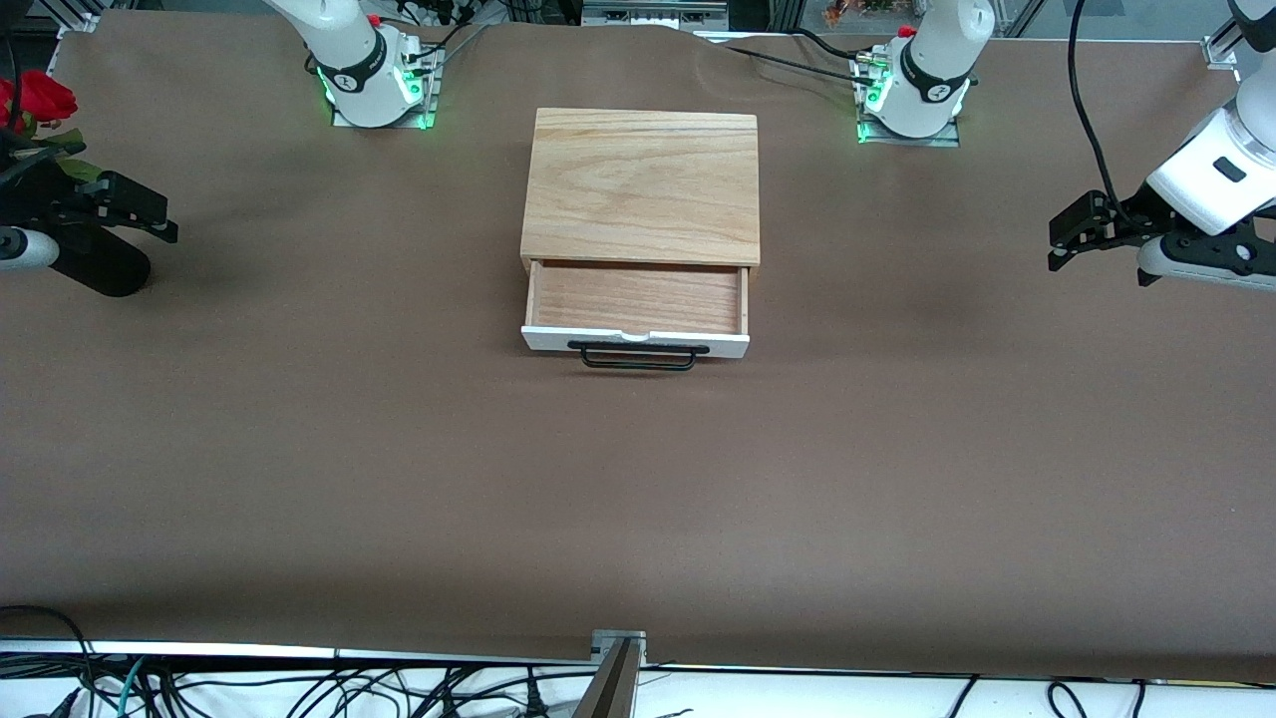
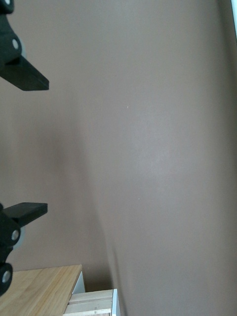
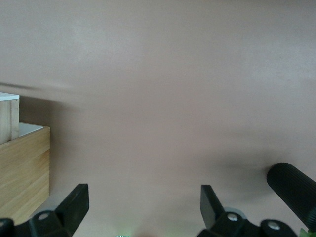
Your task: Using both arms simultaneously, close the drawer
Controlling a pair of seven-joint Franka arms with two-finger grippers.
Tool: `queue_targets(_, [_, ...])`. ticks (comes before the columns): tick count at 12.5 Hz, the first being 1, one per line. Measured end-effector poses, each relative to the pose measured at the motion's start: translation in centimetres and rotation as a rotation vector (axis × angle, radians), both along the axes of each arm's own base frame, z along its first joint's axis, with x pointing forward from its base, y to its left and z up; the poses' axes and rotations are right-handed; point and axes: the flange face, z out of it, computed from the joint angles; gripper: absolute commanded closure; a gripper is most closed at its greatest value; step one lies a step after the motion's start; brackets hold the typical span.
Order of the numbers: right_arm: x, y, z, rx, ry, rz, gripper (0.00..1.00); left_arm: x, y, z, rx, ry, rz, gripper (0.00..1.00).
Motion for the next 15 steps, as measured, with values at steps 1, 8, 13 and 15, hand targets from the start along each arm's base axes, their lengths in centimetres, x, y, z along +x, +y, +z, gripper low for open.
queue_targets(1, [-0.01,0.00,-0.01,0.000,0.001,-0.004,0.00,0.00,-0.05,0.00,0.000,0.000,-0.001,0.00])
queue_targets(8, [-0.23,0.38,-0.23,-0.002,0.024,-0.028,0.00,-0.10,0.01,-0.09,0.000,0.010,0.000,0.00])
queue_targets(13, [-0.36,0.47,-0.37,-0.002,0.037,-0.033,0.00,-0.21,0.07,-0.19,0.000,0.020,0.002,0.00])
queue_targets(15, [-0.38,0.53,-0.40,-0.001,0.039,-0.032,0.00,-0.22,0.16,-0.20,-0.003,0.022,0.007,0.00])
